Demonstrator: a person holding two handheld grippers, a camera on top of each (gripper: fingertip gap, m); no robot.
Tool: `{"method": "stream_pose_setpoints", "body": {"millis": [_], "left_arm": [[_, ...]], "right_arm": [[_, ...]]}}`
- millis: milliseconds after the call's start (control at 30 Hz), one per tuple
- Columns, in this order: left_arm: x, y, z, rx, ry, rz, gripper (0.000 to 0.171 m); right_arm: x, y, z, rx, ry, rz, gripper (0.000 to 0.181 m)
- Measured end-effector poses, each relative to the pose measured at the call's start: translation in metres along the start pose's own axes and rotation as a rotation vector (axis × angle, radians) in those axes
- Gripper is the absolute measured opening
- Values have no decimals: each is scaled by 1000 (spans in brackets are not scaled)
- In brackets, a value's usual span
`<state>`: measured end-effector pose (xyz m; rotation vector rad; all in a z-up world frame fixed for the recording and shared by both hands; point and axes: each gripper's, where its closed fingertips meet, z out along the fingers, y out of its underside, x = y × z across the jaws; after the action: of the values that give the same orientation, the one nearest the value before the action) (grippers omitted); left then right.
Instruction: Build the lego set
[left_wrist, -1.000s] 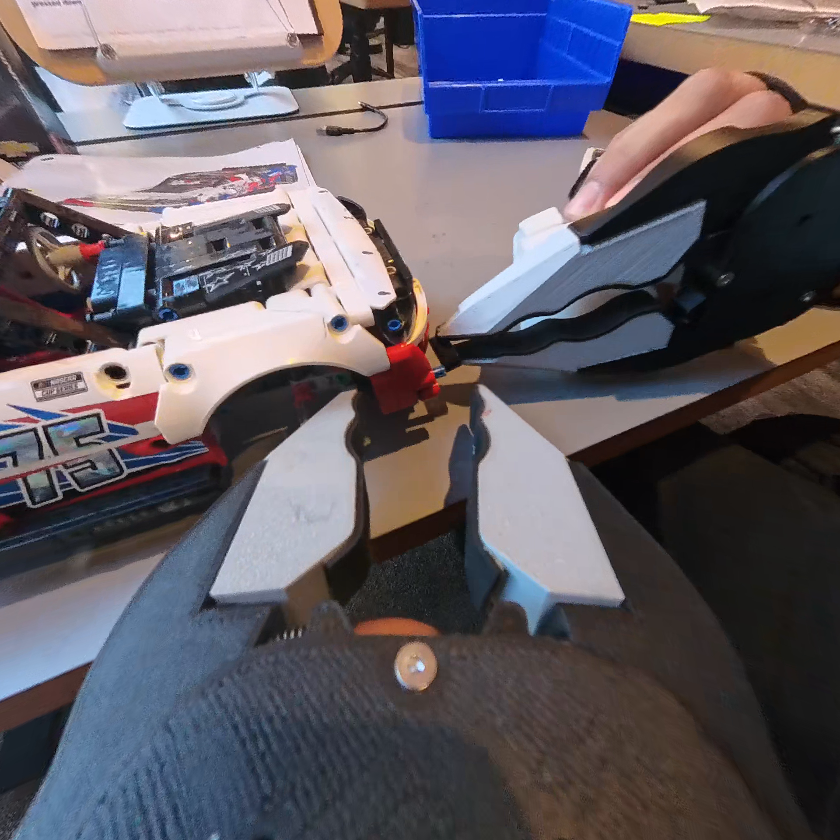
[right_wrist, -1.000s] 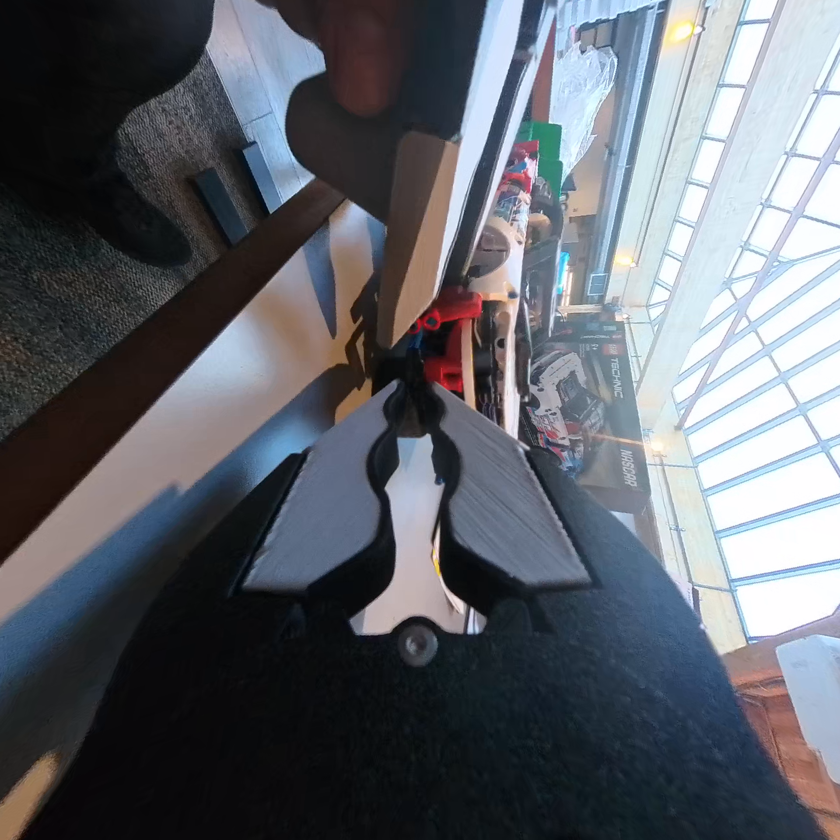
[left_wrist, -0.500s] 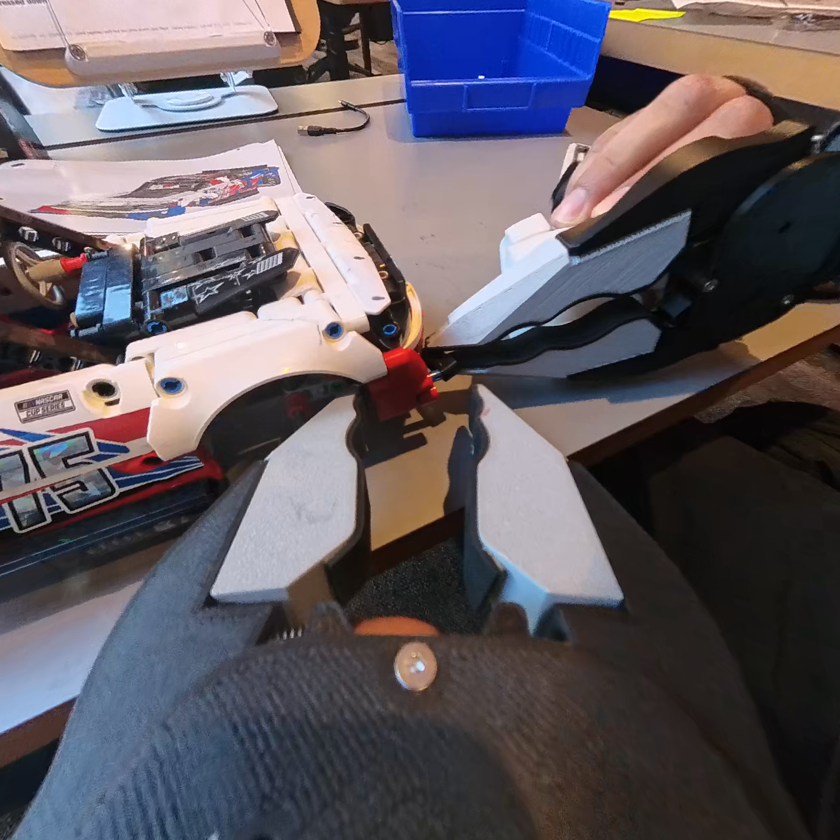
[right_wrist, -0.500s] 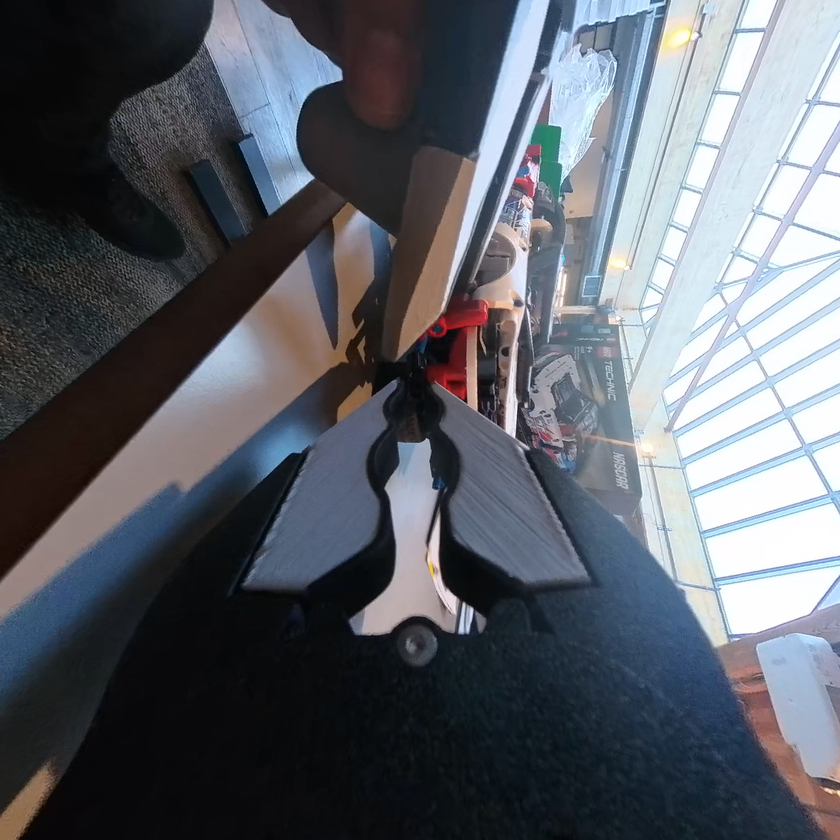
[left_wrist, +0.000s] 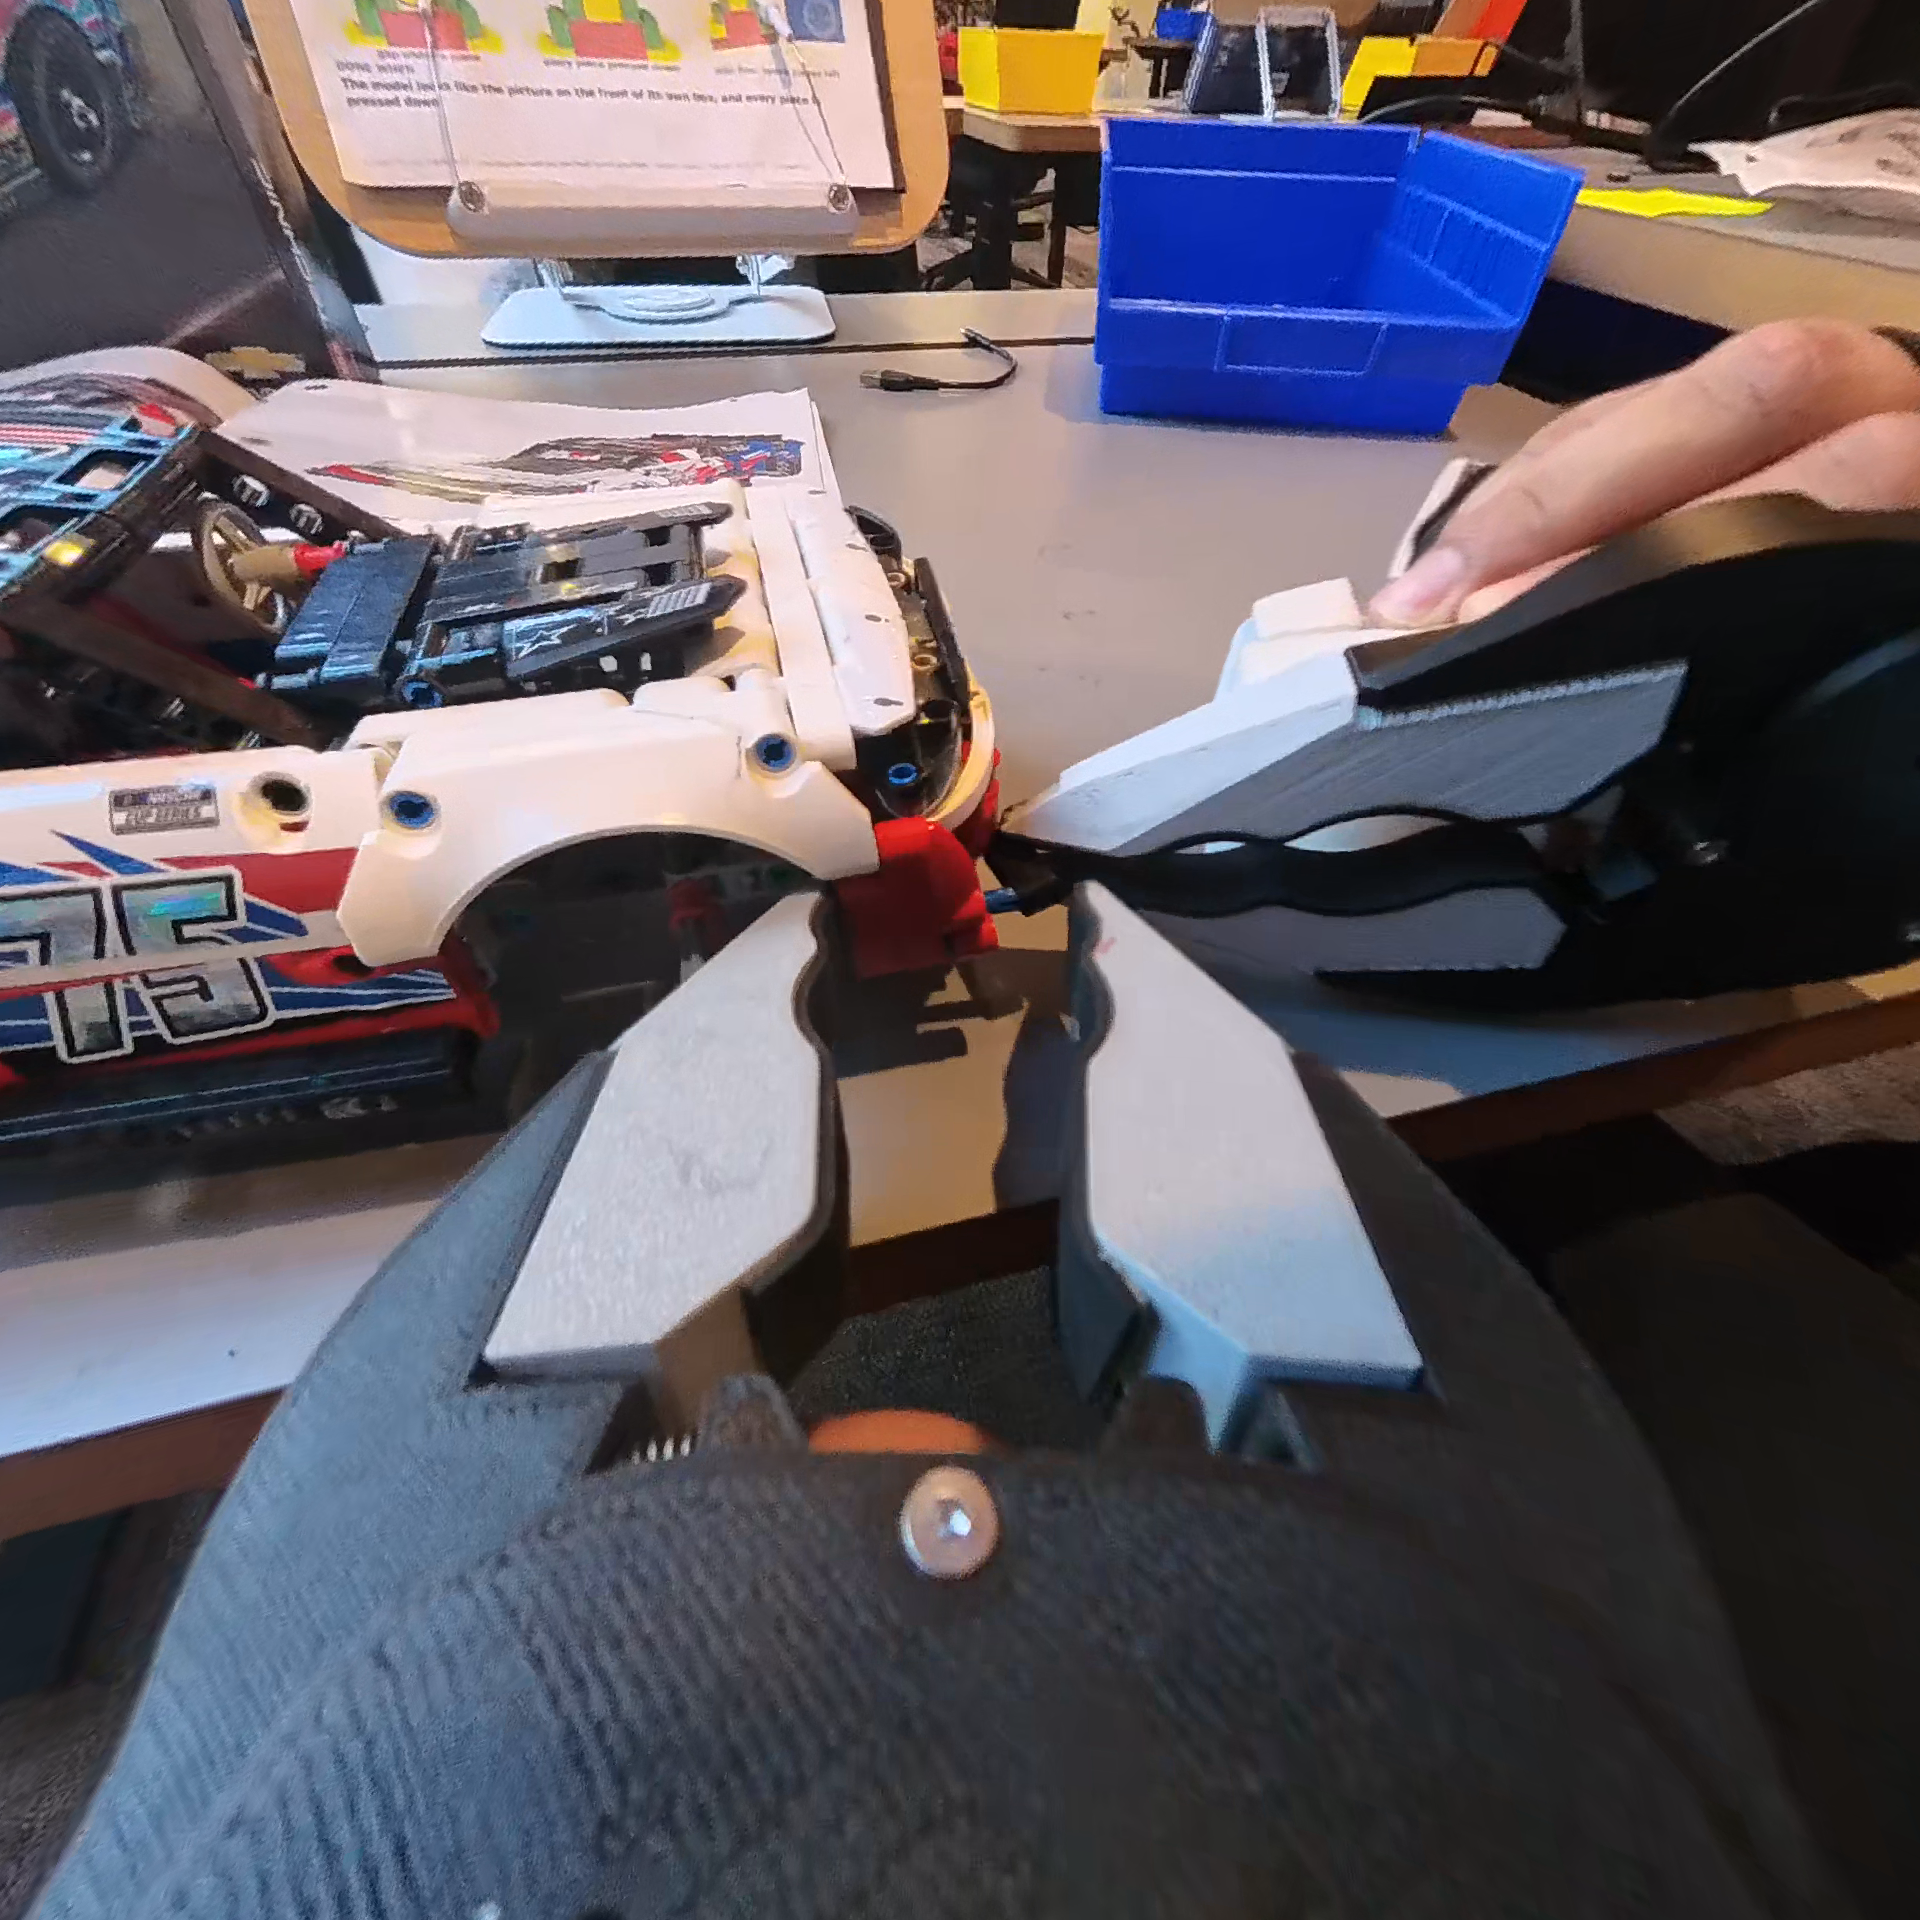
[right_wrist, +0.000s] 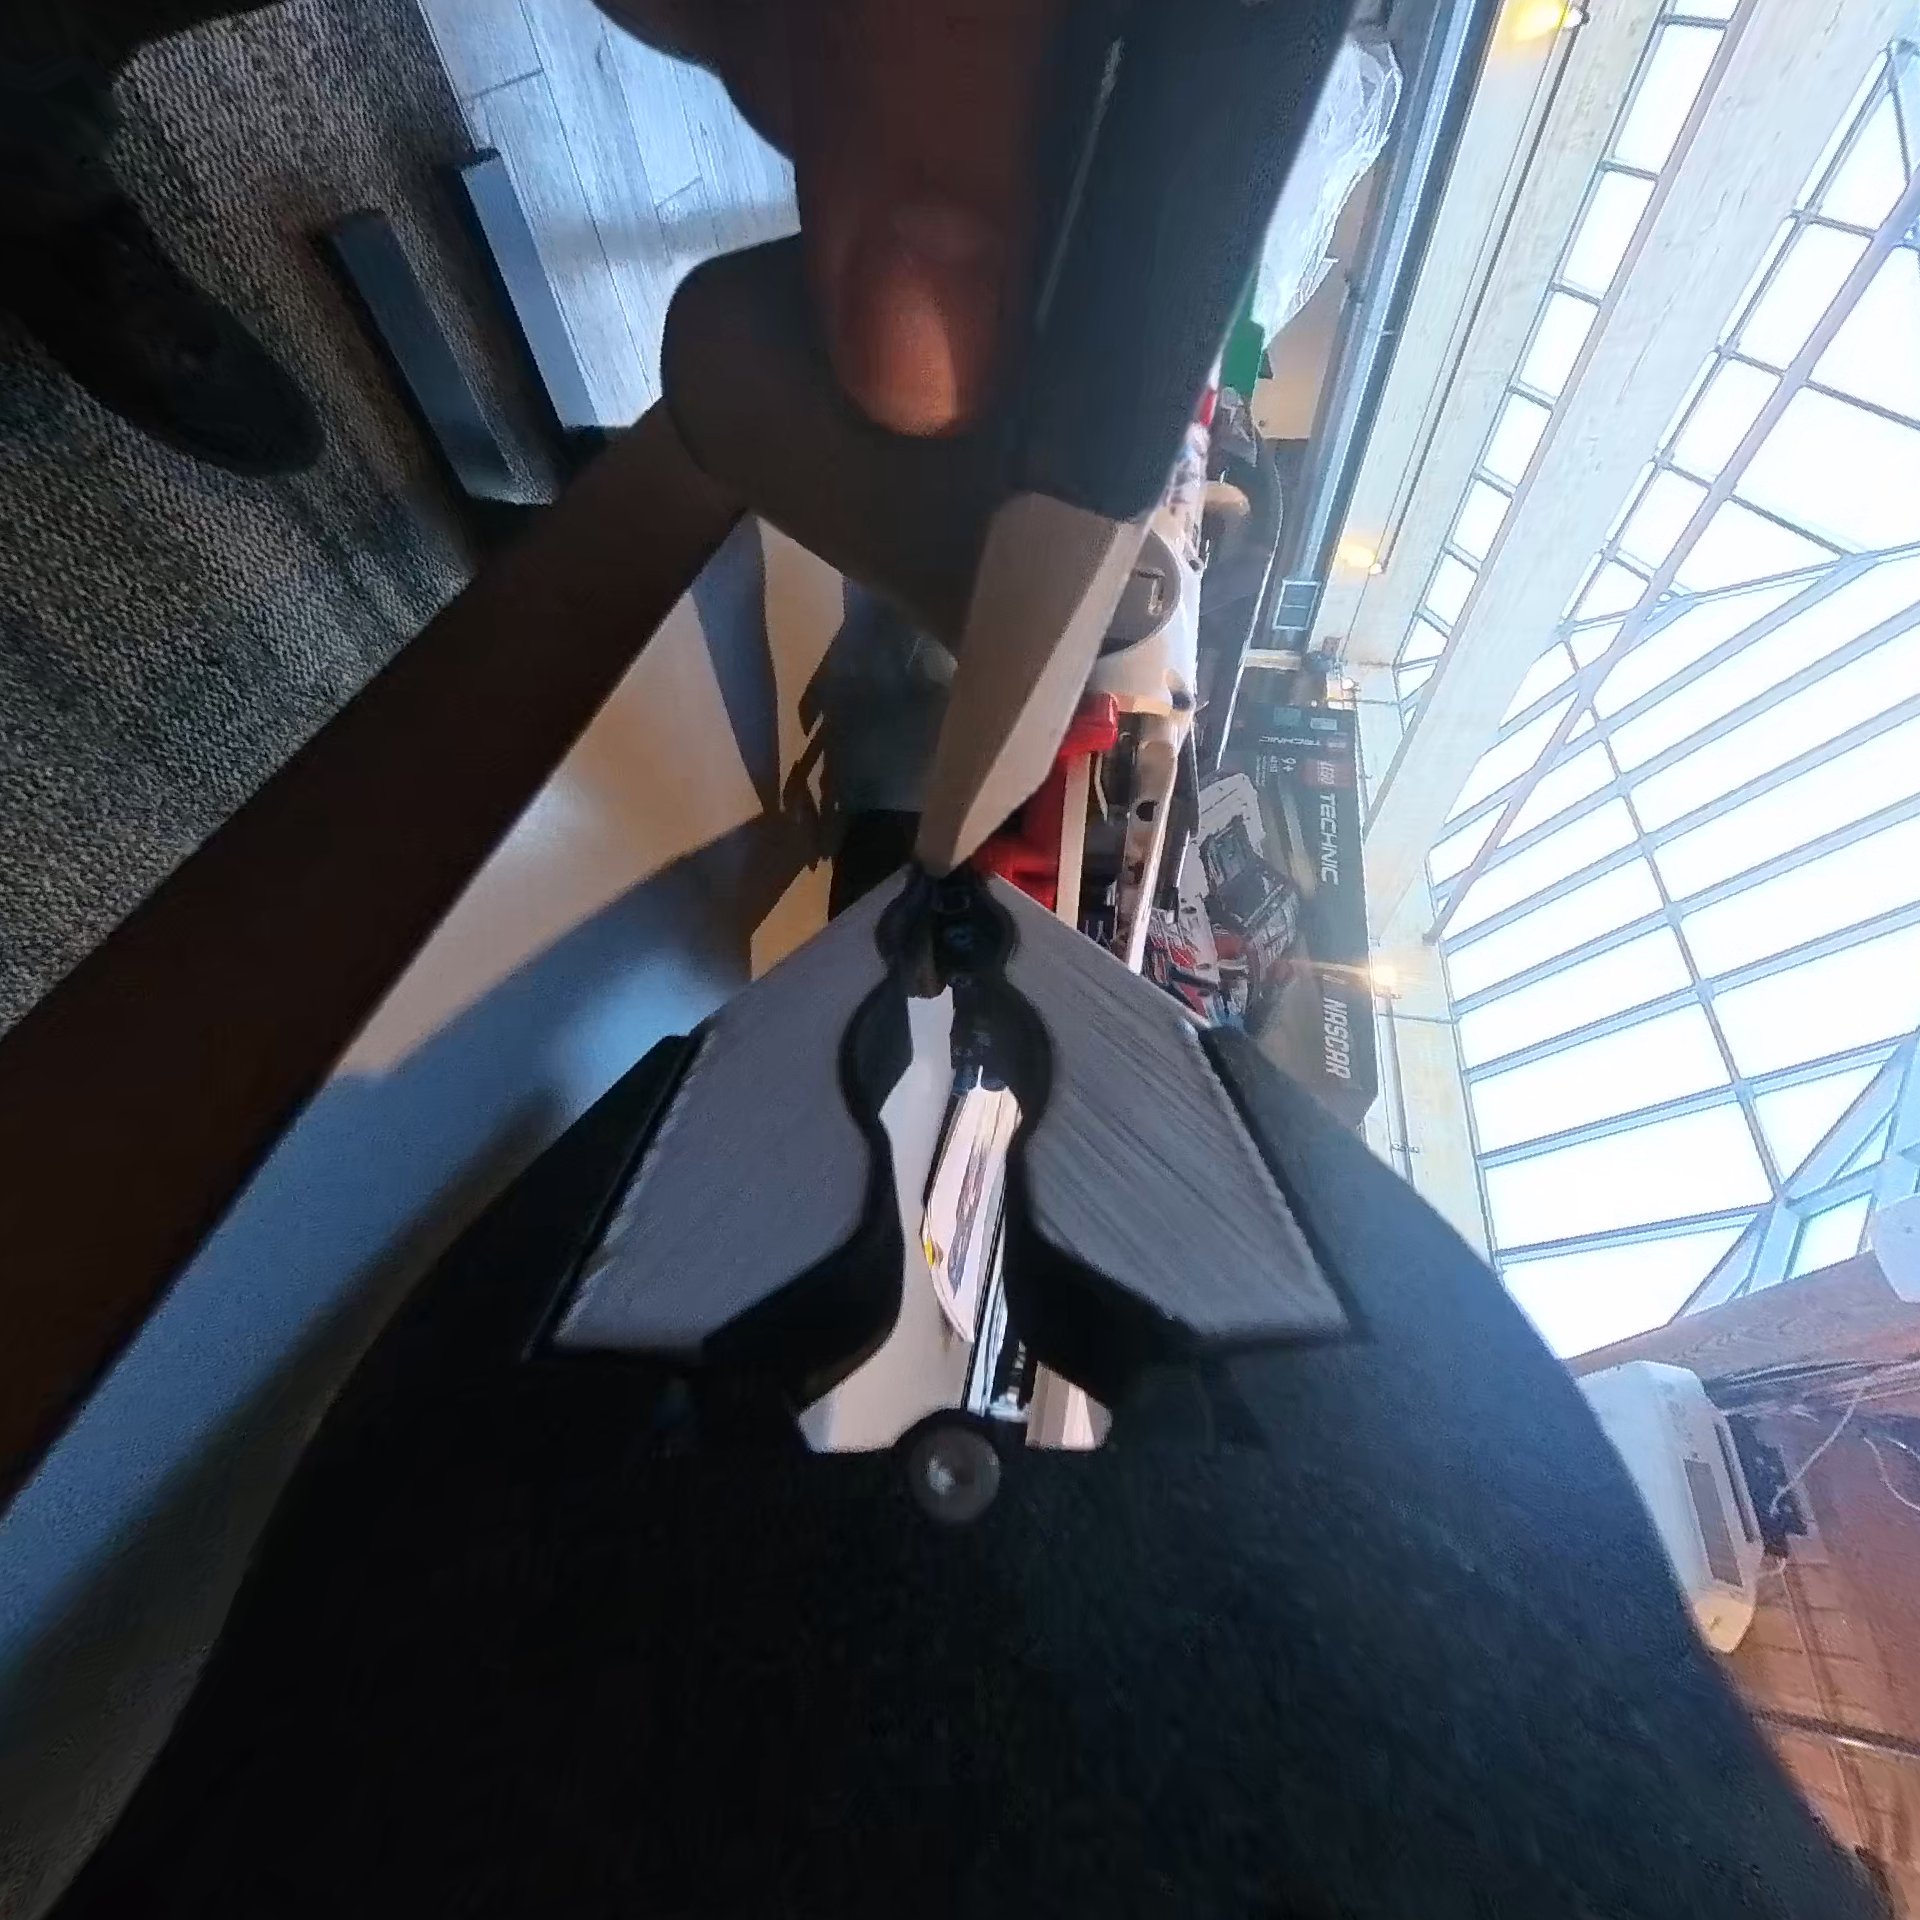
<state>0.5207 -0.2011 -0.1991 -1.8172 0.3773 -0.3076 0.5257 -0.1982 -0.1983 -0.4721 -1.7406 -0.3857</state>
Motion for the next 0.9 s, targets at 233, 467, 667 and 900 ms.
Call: {"method": "stream_pose_setpoints", "body": {"millis": [233, 467, 667, 900], "left_arm": [[-1, -2, -1, 32, -19, -27, 40], [-1, -1, -2, 41, -32, 2, 39], [-2, -1, -3, 59, -42, -19, 38], [-2, -3, -3, 79, -58, -16, 39]], "right_arm": [[-1, 1, 2, -50, 8, 5, 5], [-1, 0, 1, -89, 12, 6, 6], [-1, 0, 2, -105, 26, -23, 4], [0, 0, 2, -123, 33, -28, 4]]}}
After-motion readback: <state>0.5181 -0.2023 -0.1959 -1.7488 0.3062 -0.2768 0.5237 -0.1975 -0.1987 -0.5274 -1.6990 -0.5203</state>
